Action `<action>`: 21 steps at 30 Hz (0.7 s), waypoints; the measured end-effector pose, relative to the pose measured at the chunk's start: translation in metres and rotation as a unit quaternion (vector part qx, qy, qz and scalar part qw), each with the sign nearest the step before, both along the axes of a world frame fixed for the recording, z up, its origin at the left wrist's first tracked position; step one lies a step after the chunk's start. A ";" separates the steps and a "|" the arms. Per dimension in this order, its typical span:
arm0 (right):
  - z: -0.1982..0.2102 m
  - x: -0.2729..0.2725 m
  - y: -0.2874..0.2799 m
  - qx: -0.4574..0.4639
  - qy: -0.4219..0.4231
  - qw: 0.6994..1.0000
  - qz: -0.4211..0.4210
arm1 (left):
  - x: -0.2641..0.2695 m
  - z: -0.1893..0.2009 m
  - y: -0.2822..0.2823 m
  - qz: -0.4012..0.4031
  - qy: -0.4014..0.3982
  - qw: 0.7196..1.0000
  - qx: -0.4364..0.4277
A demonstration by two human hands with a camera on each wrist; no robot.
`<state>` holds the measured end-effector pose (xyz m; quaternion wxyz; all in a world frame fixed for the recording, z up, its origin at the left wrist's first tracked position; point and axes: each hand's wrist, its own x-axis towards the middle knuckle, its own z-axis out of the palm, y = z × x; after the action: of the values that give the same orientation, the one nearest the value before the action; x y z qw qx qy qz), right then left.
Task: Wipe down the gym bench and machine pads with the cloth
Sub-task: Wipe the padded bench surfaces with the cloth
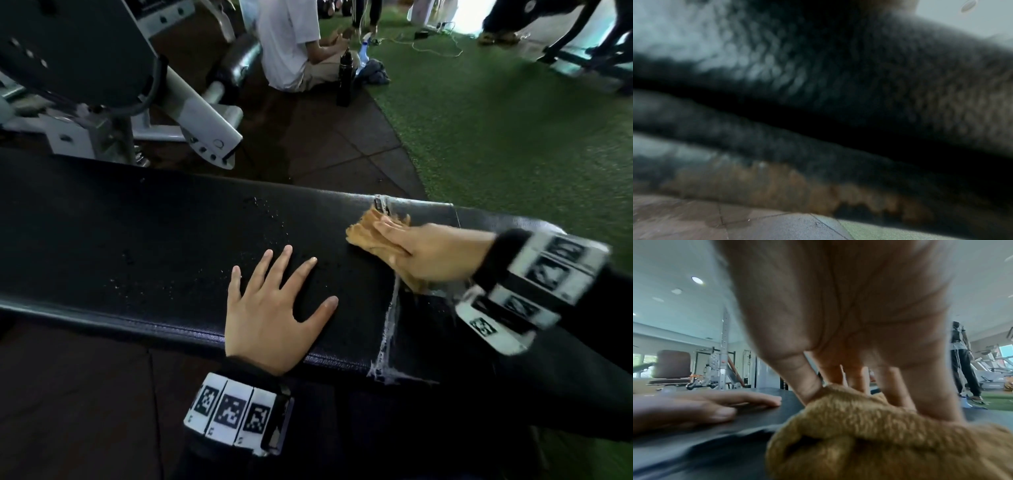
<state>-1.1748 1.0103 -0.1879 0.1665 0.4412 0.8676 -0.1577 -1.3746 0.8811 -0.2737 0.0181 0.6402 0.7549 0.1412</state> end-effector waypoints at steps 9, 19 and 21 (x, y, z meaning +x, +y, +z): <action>-0.026 0.057 -0.121 0.081 0.029 0.987 -0.139 | -0.009 0.004 -0.008 -0.045 0.002 0.999 -0.011; -0.063 -0.008 -0.129 0.212 0.138 0.905 -0.341 | -0.059 0.006 -0.027 -0.005 0.025 1.000 -0.012; -0.065 -0.028 -0.120 0.199 0.151 0.908 -0.336 | -0.057 0.005 -0.026 0.002 0.025 1.000 -0.006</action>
<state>-1.2027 0.8902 -0.2532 -0.1203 0.7013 0.6965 -0.0929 -1.4320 0.8550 -0.2690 0.0025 0.6422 0.7570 0.1205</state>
